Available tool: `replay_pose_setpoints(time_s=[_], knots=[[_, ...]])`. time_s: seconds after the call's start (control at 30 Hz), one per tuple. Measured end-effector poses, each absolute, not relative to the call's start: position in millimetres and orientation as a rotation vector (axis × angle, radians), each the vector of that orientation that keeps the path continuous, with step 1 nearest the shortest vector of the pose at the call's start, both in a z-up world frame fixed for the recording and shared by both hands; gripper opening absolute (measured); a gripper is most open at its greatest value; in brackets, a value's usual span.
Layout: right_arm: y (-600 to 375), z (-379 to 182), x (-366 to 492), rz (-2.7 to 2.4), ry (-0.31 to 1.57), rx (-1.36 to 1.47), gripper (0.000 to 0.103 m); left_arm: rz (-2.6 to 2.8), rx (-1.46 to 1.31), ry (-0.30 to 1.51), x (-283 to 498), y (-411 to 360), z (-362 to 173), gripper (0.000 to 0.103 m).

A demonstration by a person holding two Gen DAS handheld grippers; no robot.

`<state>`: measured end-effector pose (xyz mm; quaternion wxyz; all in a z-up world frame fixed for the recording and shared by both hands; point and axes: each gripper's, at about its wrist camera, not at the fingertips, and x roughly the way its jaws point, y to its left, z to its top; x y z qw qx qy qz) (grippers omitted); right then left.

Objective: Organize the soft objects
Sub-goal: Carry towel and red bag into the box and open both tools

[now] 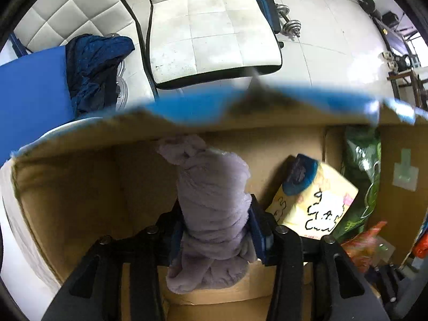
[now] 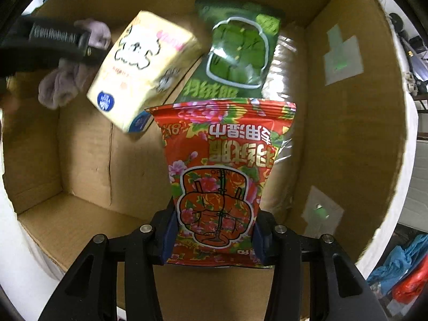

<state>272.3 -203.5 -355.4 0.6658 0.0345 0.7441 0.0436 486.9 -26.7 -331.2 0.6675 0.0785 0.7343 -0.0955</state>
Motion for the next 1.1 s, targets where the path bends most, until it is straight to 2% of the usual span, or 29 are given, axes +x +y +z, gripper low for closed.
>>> replay_pose_setpoints(time_s=[0.03, 0.1, 0.17, 0.2, 0.33, 0.4, 0.47, 0.5, 0.53, 0.57, 1.1], knots=[[-202.0, -356.0, 272.2, 0.097, 1.685, 0.072, 0.050, -0.210, 0.176, 1.652, 488.6, -24.7, -328.0, 0.053], [-200.2, -356.4, 272.7, 0.095, 1.696, 0.069, 0.053, -0.207, 0.166, 1.628, 490.5, -20.2, -318.7, 0.058], [-200.6, -355.0, 271.9, 0.091, 1.694, 0.085, 0.063, -0.207, 0.159, 1.628, 490.8, -17.1, -313.3, 0.069], [-201.1, -353.8, 271.3, 0.085, 1.694, 0.093, 0.067, -0.212, 0.144, 1.627, 490.2, -14.5, -309.1, 0.069], [-205.0, -346.2, 268.7, 0.072, 1.689, 0.134, 0.068, -0.222, 0.097, 1.611, 481.7, -6.8, -291.9, 0.069], [-214.8, -336.1, 271.8, 0.069, 1.680, 0.155, 0.081, -0.228, 0.076, 1.586, 473.9, -2.3, -281.3, 0.073], [-216.3, -323.8, 271.6, 0.063, 1.653, 0.185, 0.099, -0.232, 0.061, 1.557, 464.1, 2.9, -271.5, 0.090], [-216.3, -317.6, 269.4, 0.061, 1.635, 0.199, 0.103, -0.218, 0.072, 1.524, 456.3, 6.9, -263.5, 0.095], [-218.3, -311.1, 266.7, 0.056, 1.608, 0.217, 0.103, -0.203, 0.092, 1.494, 449.4, 9.2, -257.6, 0.101], [-222.0, -303.4, 264.4, 0.047, 1.581, 0.228, 0.103, -0.197, 0.114, 1.472, 441.5, 10.0, -253.1, 0.102], [-233.0, -199.0, 189.7, 0.019, 1.318, 0.162, 0.103, -0.249, 0.084, 1.162, 291.7, 26.3, -144.3, 0.102]])
